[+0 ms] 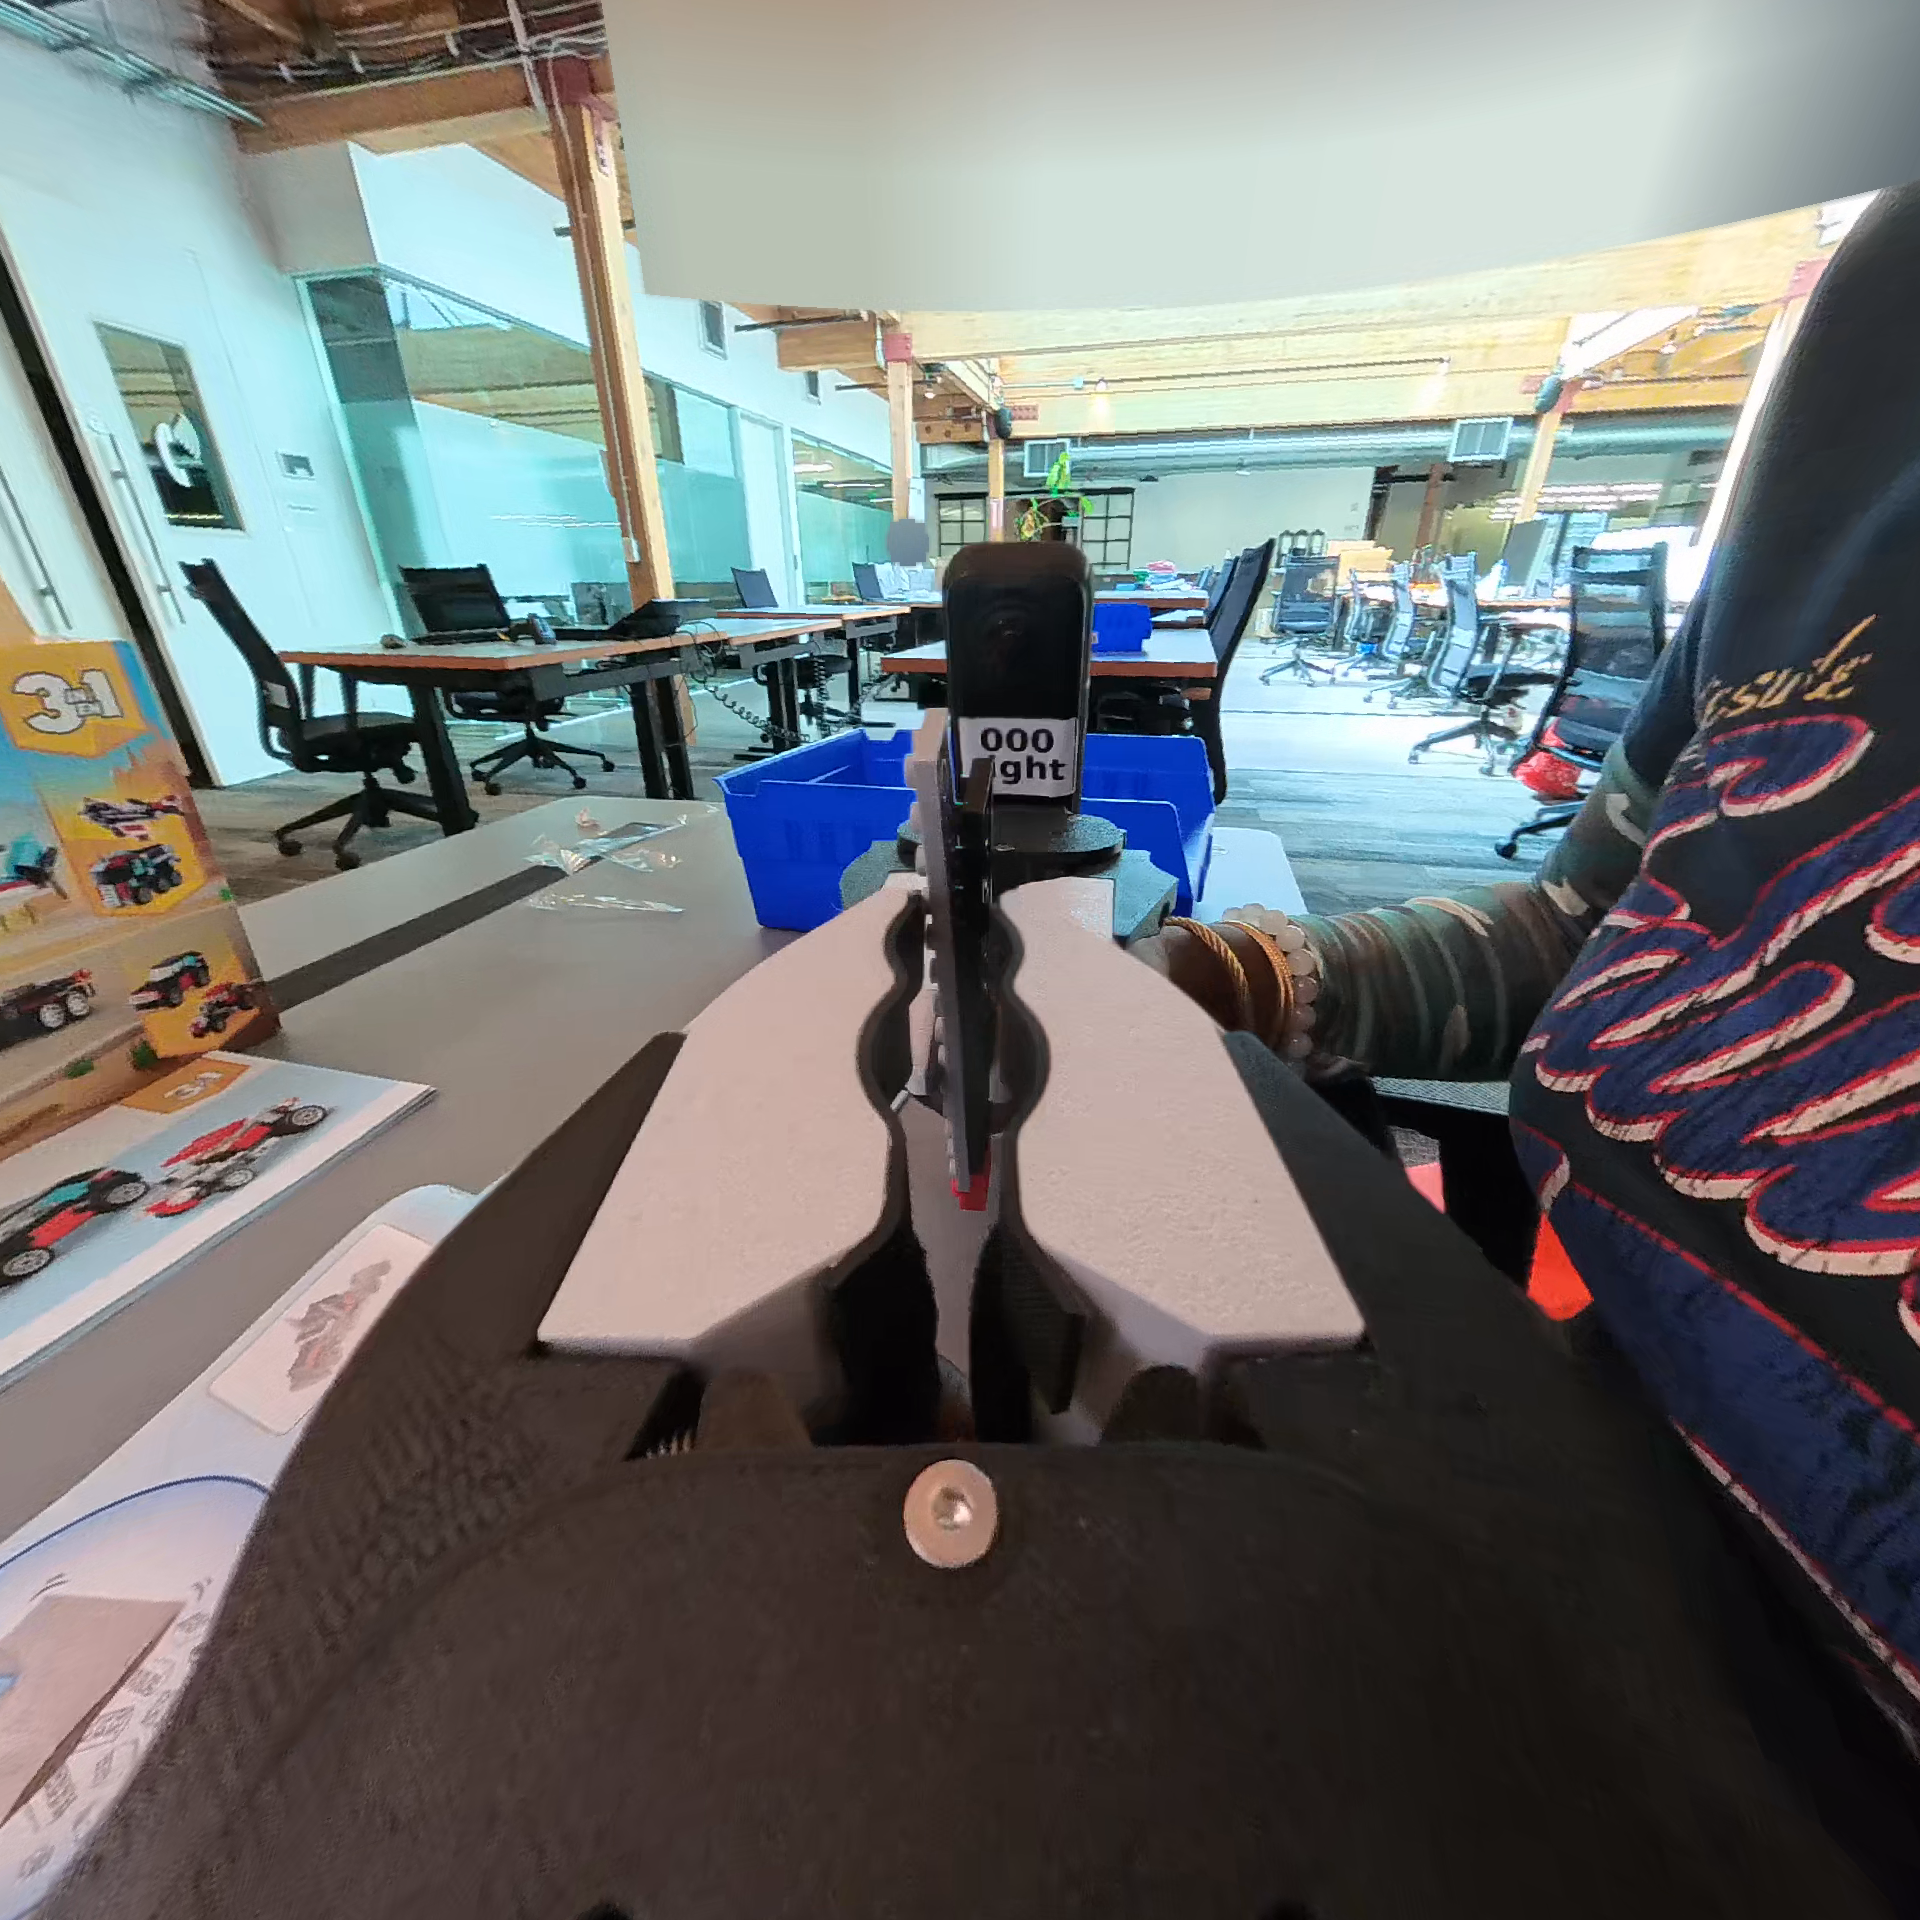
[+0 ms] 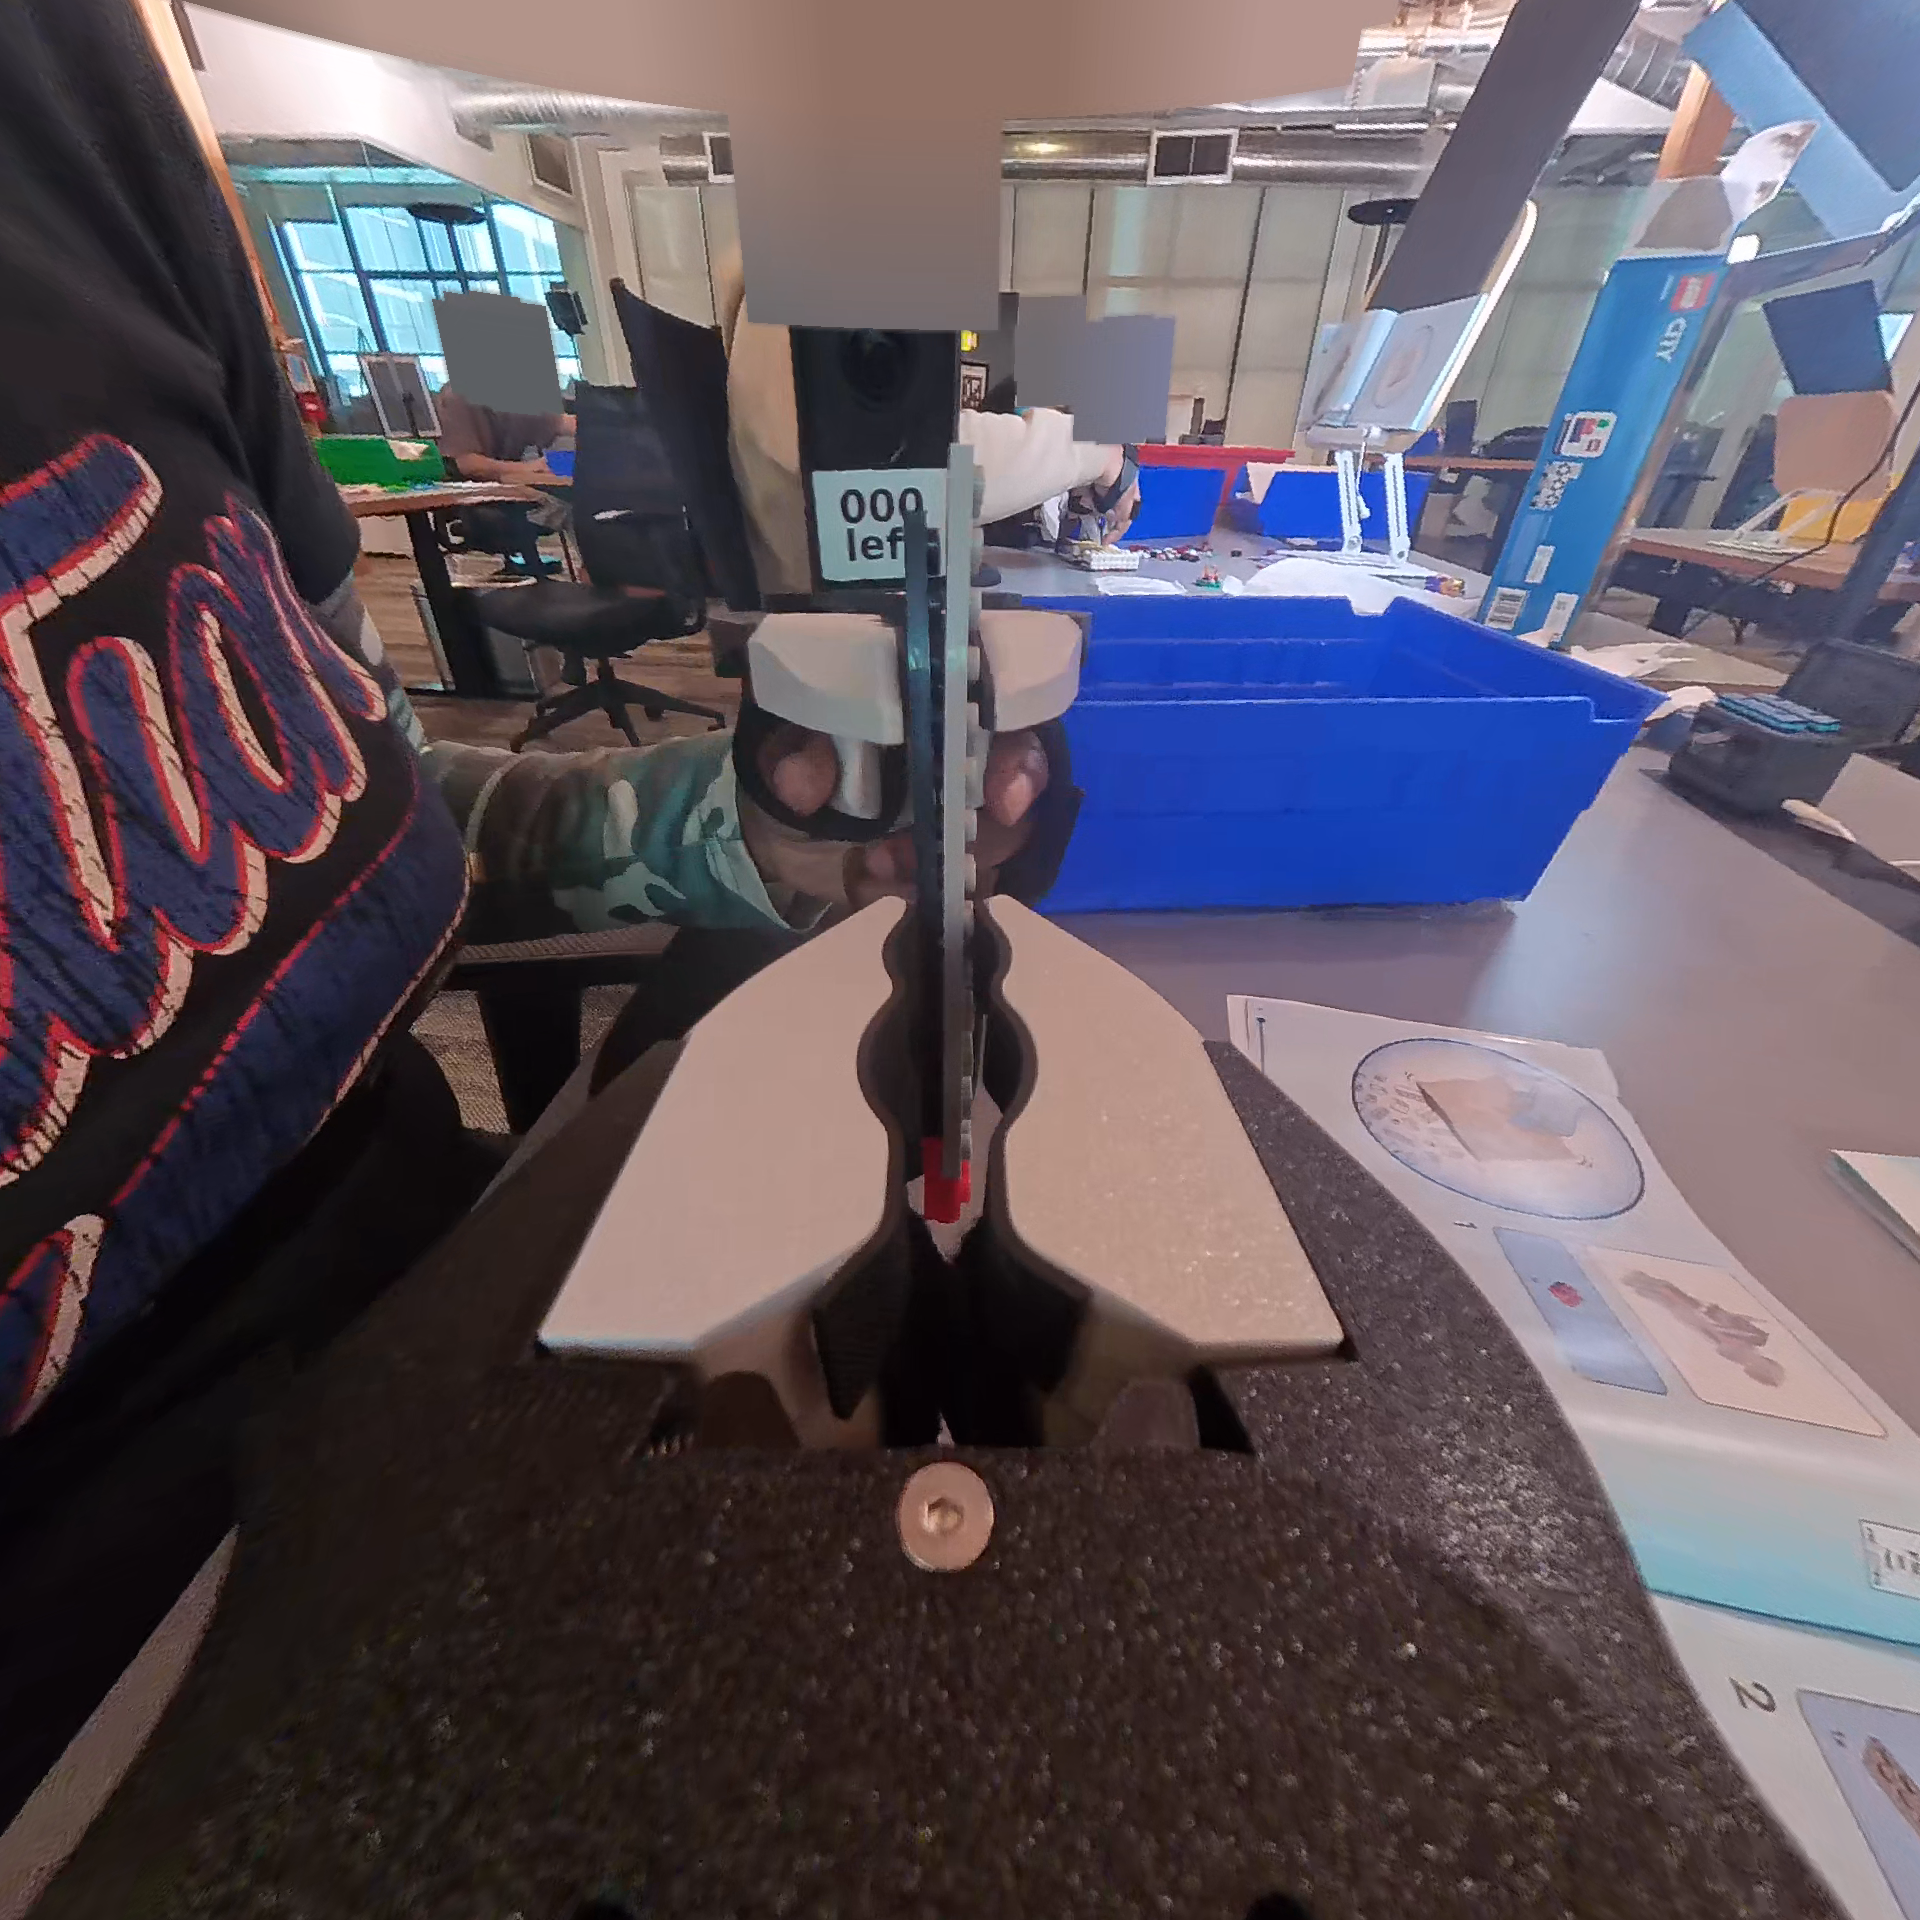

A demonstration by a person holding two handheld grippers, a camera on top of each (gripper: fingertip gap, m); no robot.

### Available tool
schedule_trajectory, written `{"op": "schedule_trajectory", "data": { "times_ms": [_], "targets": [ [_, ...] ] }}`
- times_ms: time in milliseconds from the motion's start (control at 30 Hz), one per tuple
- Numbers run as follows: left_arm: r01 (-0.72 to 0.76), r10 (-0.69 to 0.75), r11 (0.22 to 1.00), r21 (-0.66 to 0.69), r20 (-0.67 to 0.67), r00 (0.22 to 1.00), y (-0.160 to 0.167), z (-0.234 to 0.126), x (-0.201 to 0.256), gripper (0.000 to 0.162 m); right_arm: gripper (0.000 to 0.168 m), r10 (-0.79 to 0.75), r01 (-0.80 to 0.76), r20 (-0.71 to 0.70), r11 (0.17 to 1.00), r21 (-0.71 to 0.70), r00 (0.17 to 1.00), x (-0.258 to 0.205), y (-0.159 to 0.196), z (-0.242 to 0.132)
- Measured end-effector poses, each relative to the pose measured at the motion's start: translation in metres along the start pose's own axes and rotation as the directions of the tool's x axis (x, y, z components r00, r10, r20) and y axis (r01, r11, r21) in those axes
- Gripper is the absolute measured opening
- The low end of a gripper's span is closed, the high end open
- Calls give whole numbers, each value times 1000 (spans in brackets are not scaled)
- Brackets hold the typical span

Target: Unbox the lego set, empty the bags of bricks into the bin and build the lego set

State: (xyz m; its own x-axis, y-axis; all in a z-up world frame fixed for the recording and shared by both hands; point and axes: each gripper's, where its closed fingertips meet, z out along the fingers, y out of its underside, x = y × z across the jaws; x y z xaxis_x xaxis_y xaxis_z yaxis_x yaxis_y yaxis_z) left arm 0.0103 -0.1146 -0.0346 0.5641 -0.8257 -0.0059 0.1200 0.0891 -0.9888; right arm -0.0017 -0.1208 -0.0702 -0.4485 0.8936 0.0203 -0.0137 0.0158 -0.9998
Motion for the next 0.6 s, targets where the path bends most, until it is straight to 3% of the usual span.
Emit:
{"op": "schedule_trajectory", "data": {
  "times_ms": [433, 533, 600],
  "targets": [
    [23, -22, 999, 34, -17, 1000, 2, -5, 3, 9, 9, -35, 35, 1, 998, -56, 999, -3, 3, 3],
    [-8, 9, 999, 40, -24, 1000, -3, -7, 6, 25, 9, -72, 71, -8, 993, -92, 997, -3, 7, 3],
    [-46, 48, 998, 48, -26, 999, -6, -9, 7, 11, 9, -85, 84, -7, 992, -98, 996, -4, 7, 4]
  ]
}}
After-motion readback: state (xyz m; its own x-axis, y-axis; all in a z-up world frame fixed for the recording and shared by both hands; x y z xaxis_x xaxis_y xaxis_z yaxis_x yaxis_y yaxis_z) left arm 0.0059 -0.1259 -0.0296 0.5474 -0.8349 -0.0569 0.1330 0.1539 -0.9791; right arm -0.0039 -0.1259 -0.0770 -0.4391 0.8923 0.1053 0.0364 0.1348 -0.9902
